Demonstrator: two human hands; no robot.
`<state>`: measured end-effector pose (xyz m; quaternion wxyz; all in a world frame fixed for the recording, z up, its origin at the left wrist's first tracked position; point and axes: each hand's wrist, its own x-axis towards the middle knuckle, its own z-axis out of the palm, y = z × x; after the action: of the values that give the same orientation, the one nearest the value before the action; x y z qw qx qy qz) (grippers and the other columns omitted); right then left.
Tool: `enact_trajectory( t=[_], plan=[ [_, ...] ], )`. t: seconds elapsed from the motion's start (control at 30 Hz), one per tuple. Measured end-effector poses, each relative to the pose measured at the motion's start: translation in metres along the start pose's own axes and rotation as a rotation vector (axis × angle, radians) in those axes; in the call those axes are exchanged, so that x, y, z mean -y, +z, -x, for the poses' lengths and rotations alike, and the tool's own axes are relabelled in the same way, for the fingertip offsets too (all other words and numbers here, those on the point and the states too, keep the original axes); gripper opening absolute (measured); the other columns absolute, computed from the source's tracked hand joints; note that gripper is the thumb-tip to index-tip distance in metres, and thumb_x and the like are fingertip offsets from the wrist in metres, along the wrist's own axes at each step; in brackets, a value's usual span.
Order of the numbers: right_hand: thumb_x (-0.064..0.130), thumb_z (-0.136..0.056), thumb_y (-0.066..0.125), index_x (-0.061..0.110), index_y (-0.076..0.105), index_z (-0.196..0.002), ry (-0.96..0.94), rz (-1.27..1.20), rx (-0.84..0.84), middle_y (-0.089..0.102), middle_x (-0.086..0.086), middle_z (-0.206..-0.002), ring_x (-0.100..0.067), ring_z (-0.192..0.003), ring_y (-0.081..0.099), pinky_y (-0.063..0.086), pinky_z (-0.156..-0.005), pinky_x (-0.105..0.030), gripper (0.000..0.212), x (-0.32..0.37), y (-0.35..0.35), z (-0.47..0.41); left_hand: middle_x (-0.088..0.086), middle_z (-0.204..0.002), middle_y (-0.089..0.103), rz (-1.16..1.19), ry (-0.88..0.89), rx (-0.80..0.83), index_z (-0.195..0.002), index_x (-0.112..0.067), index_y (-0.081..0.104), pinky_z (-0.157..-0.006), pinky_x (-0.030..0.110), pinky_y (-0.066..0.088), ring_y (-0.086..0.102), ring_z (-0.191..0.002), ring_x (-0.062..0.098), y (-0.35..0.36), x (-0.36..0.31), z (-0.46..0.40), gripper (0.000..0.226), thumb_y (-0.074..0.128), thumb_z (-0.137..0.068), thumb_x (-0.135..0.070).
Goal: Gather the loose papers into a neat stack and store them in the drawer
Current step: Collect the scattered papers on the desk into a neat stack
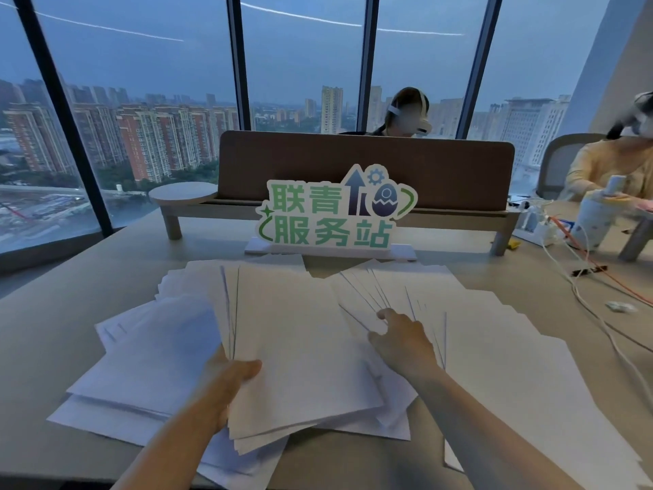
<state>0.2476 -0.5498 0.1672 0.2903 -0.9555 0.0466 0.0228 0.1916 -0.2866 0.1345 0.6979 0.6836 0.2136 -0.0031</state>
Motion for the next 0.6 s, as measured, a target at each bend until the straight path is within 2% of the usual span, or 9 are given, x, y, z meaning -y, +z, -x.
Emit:
enact_trajectory(
  t=[0.1,0.27,0.4,0.5,0.6],
  plan=[
    [0.043,-0.087,0.054,0.022,0.038,-0.138,0.114,0.216,0.024,0.045,-0.007,-0.137,-0.035,-0.128,0.037,0.038,-0.096,-0.043,0.057,-0.019,-0.018,0.002,0.018,-0.11,0.063,0.021,0.024,-0.01,-0.126,-0.01,0.053,-0.087,0.046,0.047,0.059,-0.093,0.035,0.001,0.0,0.0,0.044,0.064,-0.085,0.003],
    [0.057,-0.072,0.062,0.021,0.029,-0.142,0.348,0.315,0.114,0.03,-0.015,-0.146,-0.047,-0.133,0.03,0.034,-0.108,-0.056,0.085,-0.042,-0.031,0.009,0.016,-0.098,0.062,0.078,0.033,-0.01,-0.12,-0.009,0.054,-0.085,0.044,0.044,0.056,-0.091,0.033,0.008,-0.004,0.01,0.037,0.061,-0.087,0.005],
    [0.053,-0.063,0.064,0.017,0.022,-0.146,0.428,0.298,0.157,0.027,-0.02,-0.145,-0.047,-0.13,0.035,0.038,-0.106,-0.053,0.1,-0.05,-0.035,0.016,0.014,-0.103,0.062,0.065,0.064,-0.011,-0.128,-0.011,0.055,-0.085,0.043,0.046,0.058,-0.087,0.031,0.014,-0.006,0.012,0.047,0.065,-0.084,0.004],
    [0.05,-0.06,0.061,0.015,0.023,-0.146,0.456,0.278,0.172,0.038,-0.02,-0.134,-0.041,-0.122,0.044,0.044,-0.101,-0.046,0.1,-0.052,-0.032,0.017,0.014,-0.103,0.062,0.087,0.063,0.005,-0.128,-0.011,0.054,-0.086,0.045,0.047,0.059,-0.089,0.033,0.017,-0.005,0.015,0.048,0.065,-0.084,0.004],
    [0.038,-0.06,0.058,0.016,0.034,-0.134,0.507,0.267,0.128,0.042,-0.018,-0.125,-0.04,-0.116,0.046,0.047,-0.096,-0.045,0.08,-0.05,-0.028,0.016,0.013,-0.104,0.062,0.088,0.067,0.015,-0.128,-0.012,0.054,-0.09,0.048,0.047,0.058,-0.092,0.035,0.021,-0.003,0.018,0.048,0.065,-0.084,0.003]
  ],
)
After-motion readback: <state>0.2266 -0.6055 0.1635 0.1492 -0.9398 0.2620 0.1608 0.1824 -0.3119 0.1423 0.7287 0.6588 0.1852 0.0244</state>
